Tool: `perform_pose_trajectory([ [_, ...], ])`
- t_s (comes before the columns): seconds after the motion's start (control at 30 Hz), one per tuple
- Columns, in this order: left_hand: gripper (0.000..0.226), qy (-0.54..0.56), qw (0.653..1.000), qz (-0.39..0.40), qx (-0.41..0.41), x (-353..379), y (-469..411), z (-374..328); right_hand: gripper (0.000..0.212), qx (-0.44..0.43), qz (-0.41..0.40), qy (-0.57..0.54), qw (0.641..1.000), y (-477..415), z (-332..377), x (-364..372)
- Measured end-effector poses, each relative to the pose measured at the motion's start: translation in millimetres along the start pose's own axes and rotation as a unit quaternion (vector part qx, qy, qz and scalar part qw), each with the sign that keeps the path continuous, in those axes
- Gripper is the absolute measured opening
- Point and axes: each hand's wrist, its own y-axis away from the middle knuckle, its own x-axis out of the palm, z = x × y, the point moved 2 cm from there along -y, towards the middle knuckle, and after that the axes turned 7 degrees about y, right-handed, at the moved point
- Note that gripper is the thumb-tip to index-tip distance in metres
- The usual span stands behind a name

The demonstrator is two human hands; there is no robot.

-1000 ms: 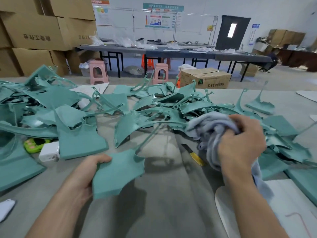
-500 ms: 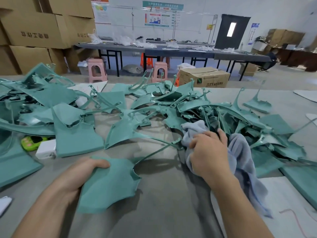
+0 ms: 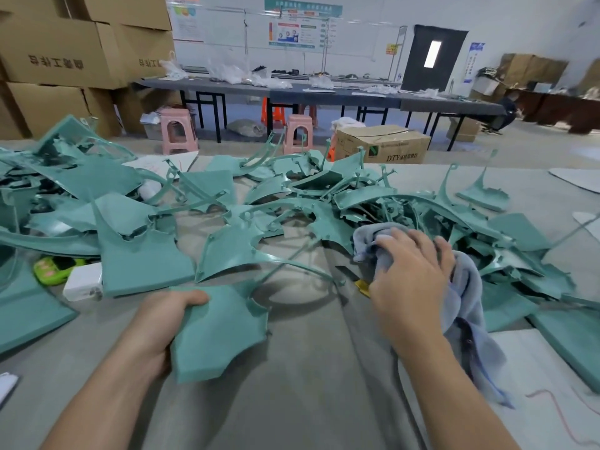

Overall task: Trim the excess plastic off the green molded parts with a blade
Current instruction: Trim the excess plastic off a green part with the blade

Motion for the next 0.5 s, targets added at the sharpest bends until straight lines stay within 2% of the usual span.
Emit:
perform_pose_trajectory([
  [0.03, 0.016, -0.012, 1.000, 0.001, -0.006, 0.2, 0.4, 0.3, 0.022, -0.031, -0.028, -0.055, 0.998, 5.8, 12.1, -4.0],
  [0.07, 0.016, -0.019, 1.000, 0.003, -0.009, 0.6, 0.8, 0.6, 0.018, -0.071, -0.020, -0.086, 0.994, 11.1, 25.9, -5.8],
  [0.13, 0.014, -0.028, 1.000, 0.005, -0.005, 1.0, 1.3, 0.4, 0.016, -0.151, 0.098, -0.066, 0.981, 22.2, 52.3, 0.4],
  [0.2, 0.013, -0.046, 0.999, 0.006, 0.001, -0.5, 1.0, -0.2, 0.018, -0.194, 0.207, -0.017, 0.959, 32.8, 69.2, 13.9],
  [0.3, 0.013, -0.075, 0.997, 0.007, 0.005, -5.1, 0.2, -1.7, 0.027, -0.157, 0.221, -0.045, 0.962, 30.1, 75.6, 28.2],
  [0.37, 0.012, -0.076, 0.997, 0.008, 0.001, -8.0, -0.4, -3.2, 0.051, -0.119, 0.202, -0.072, 0.970, 18.4, 72.4, 38.5],
  [0.43, 0.013, -0.081, 0.997, 0.010, 0.000, -11.2, -1.2, -4.6, 0.076, -0.116, 0.253, -0.057, 0.959, 2.4, 64.8, 48.6],
  [0.5, 0.013, -0.097, 0.995, 0.017, 0.004, -15.3, -2.4, -5.5, 0.082, -0.109, 0.316, -0.069, 0.940, -10.1, 54.7, 55.2],
])
